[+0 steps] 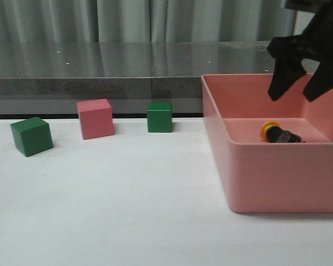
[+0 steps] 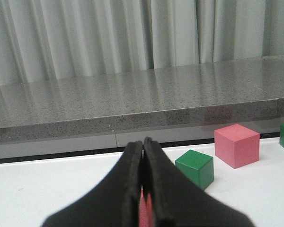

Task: Place and stand button with both arms
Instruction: 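Lower the right gripper into the pink bin onto the yellow button, then close the right gripper on the button base and lift it out, then carry the button to the table near the pink cube and release it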

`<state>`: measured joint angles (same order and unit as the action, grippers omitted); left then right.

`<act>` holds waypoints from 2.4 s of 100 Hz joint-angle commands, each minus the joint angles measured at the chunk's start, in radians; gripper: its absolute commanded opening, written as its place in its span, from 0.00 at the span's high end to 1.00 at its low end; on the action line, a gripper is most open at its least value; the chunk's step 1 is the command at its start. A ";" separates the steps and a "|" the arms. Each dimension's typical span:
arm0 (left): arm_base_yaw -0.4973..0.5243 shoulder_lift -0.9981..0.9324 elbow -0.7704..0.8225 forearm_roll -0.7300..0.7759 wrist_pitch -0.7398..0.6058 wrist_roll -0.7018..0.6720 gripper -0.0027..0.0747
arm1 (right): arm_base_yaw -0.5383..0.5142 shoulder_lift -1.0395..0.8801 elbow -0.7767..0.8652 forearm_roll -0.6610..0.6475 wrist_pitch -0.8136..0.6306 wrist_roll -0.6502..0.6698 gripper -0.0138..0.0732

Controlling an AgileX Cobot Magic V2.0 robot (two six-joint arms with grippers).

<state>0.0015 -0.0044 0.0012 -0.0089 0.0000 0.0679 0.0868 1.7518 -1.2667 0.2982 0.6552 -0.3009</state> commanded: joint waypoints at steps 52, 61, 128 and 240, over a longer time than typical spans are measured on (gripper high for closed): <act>0.001 -0.031 0.029 0.000 -0.076 -0.012 0.99 | 0.001 0.128 -0.035 -0.008 -0.072 -0.014 0.24; 0.001 -0.031 0.029 0.000 -0.076 -0.012 0.99 | 0.001 0.146 -0.035 -0.008 -0.067 -0.014 0.25; 0.001 -0.031 0.029 0.000 -0.076 -0.012 0.99 | 0.073 0.028 -0.397 -0.001 0.327 -0.114 0.69; 0.001 -0.031 0.029 0.000 -0.076 -0.012 0.99 | 0.564 0.387 -0.556 -0.071 0.193 -0.650 0.69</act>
<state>0.0015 -0.0044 0.0012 -0.0089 0.0000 0.0679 0.6428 2.1888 -1.7899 0.2215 0.8934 -0.9383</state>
